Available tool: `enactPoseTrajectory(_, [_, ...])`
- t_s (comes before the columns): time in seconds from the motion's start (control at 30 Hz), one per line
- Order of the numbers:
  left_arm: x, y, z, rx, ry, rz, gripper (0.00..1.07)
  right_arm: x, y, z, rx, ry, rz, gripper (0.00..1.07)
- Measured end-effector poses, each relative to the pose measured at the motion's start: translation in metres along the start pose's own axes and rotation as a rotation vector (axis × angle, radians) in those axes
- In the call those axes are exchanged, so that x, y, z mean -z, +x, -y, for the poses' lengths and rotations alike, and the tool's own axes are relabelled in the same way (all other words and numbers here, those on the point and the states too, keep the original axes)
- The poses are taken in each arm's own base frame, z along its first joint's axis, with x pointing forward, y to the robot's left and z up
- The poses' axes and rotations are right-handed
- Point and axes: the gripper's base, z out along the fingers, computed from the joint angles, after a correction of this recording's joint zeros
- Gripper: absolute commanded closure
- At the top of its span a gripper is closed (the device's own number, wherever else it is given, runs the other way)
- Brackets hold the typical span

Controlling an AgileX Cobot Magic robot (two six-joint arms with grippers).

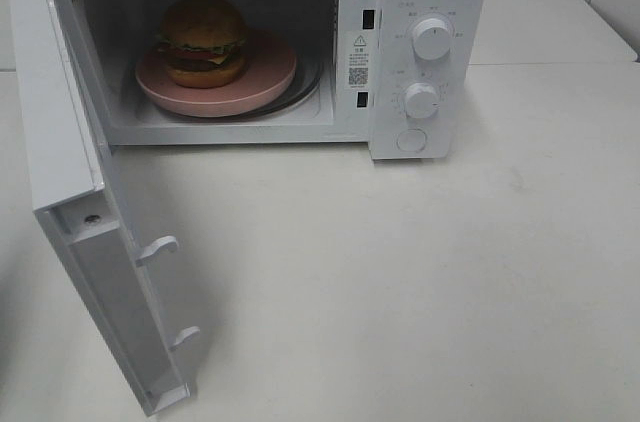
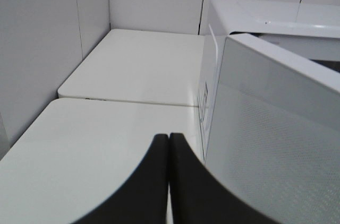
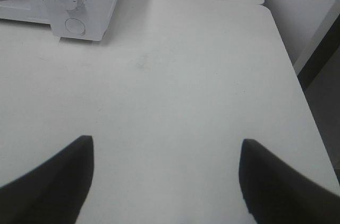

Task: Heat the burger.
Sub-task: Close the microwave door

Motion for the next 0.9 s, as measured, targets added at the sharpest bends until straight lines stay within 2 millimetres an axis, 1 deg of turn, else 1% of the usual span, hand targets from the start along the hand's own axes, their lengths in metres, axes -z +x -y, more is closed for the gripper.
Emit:
enactPoseTrajectory(0.07, [-0.01, 0.007, 0.001, -0.019, 0.01, -0.046, 1.07, 0.0, 0.0, 0.0, 0.0, 0.0, 0.0, 0.34])
enactPoseTrajectory(0.1, [-0.01, 0.007, 0.001, -0.019, 0.01, -0.046, 1.07, 0.0, 0.0, 0.0, 0.0, 0.0, 0.0, 0.34])
enactPoseTrajectory(0.17, [-0.018, 0.011, 0.003, -0.024, 0.031, -0.065, 1.07, 0.0, 0.0, 0.0, 0.0, 0.0, 0.0, 0.34])
enactPoseTrajectory(0.23, [-0.02, 0.012, 0.004, -0.023, 0.039, -0.063, 1.07, 0.0, 0.0, 0.0, 0.0, 0.0, 0.0, 0.34])
enactPoseTrajectory(0.27, [-0.025, 0.015, 0.006, -0.018, 0.062, -0.069, 1.07, 0.0, 0.0, 0.0, 0.0, 0.0, 0.0, 0.34])
enactPoseTrajectory(0.3, [-0.025, 0.015, 0.006, -0.018, 0.062, -0.069, 1.07, 0.0, 0.0, 0.0, 0.0, 0.0, 0.0, 0.34])
enactPoseTrajectory(0.37, [-0.03, 0.017, 0.01, -0.03, 0.109, -0.067, 1.07, 0.0, 0.0, 0.0, 0.0, 0.0, 0.0, 0.34])
enactPoseTrajectory(0.5, [-0.035, 0.021, 0.015, -0.045, 0.163, -0.07, 1.07, 0.0, 0.0, 0.0, 0.0, 0.0, 0.0, 0.34])
enactPoseTrajectory(0.53, [-0.039, 0.023, 0.018, -0.053, 0.203, -0.082, 1.07, 0.0, 0.0, 0.0, 0.0, 0.0, 0.0, 0.34])
enactPoseTrajectory(0.6, [-0.041, 0.023, 0.02, -0.06, 0.227, -0.084, 1.07, 0.0, 0.0, 0.0, 0.0, 0.0, 0.0, 0.34])
enactPoseTrajectory(0.67, [-0.047, 0.023, 0.027, -0.072, 0.294, -0.089, 1.07, 0.0, 0.0, 0.0, 0.0, 0.0, 0.0, 0.34])
enactPoseTrajectory(0.7, [-0.047, 0.023, 0.027, -0.072, 0.294, -0.089, 1.07, 0.0, 0.0, 0.0, 0.0, 0.0, 0.0, 0.34])
enactPoseTrajectory(0.73, [-0.052, 0.022, 0.03, -0.068, 0.328, -0.09, 1.07, 0.0, 0.0, 0.0, 0.0, 0.0, 0.0, 0.34])
enactPoseTrajectory(0.9, [-0.061, 0.025, 0.034, -0.047, 0.374, -0.098, 1.07, 0.0, 0.0, 0.0, 0.0, 0.0, 0.0, 0.34])
